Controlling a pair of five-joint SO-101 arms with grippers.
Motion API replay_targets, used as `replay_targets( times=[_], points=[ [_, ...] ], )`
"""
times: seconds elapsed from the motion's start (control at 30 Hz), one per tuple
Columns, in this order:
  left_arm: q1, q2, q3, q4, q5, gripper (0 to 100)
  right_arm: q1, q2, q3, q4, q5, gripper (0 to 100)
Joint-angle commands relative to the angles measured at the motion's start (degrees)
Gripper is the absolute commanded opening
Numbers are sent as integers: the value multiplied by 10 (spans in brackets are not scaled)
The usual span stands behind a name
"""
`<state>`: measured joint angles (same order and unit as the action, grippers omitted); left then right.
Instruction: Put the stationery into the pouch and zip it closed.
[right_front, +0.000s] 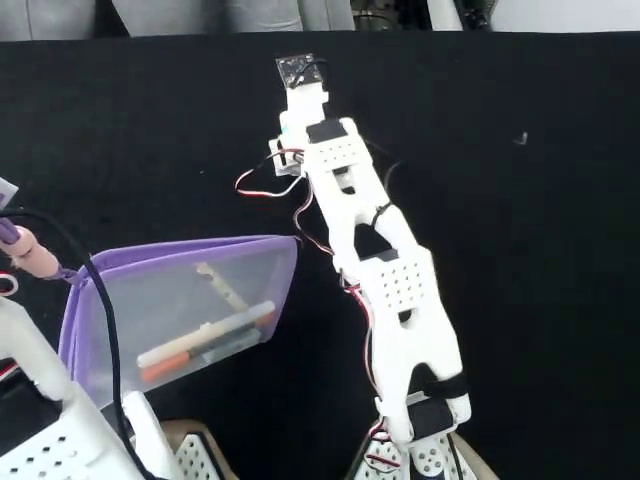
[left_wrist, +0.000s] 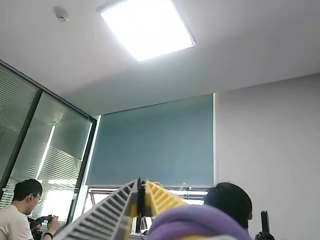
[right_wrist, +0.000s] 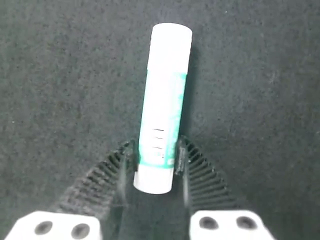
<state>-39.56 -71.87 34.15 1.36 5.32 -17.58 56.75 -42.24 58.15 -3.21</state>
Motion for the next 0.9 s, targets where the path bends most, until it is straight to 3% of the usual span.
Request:
replay_targets(
  times=[0.0, 0.17, 0.3, 0.47, 0.7, 0.87],
  points=[
    [-7, -1, -29, 0, 3, 29, 8, 65, -147, 105, -2, 103],
    [-7, -1, -29, -1, 4, 29, 8, 143, -300, 190, -2, 96],
    [8, -4, -29, -2, 4, 29, 8, 196, -413, 239, -2, 10],
    [100, -55, -24, 0, 0, 29, 10, 229, -541, 302, -2, 23],
    [253, -94, -23, 5, -1, 29, 13, 141, -536, 340, 28, 11],
    [331, -60, -29, 69, -1, 29, 23, 63, -536, 364, 43, 11]
  ],
)
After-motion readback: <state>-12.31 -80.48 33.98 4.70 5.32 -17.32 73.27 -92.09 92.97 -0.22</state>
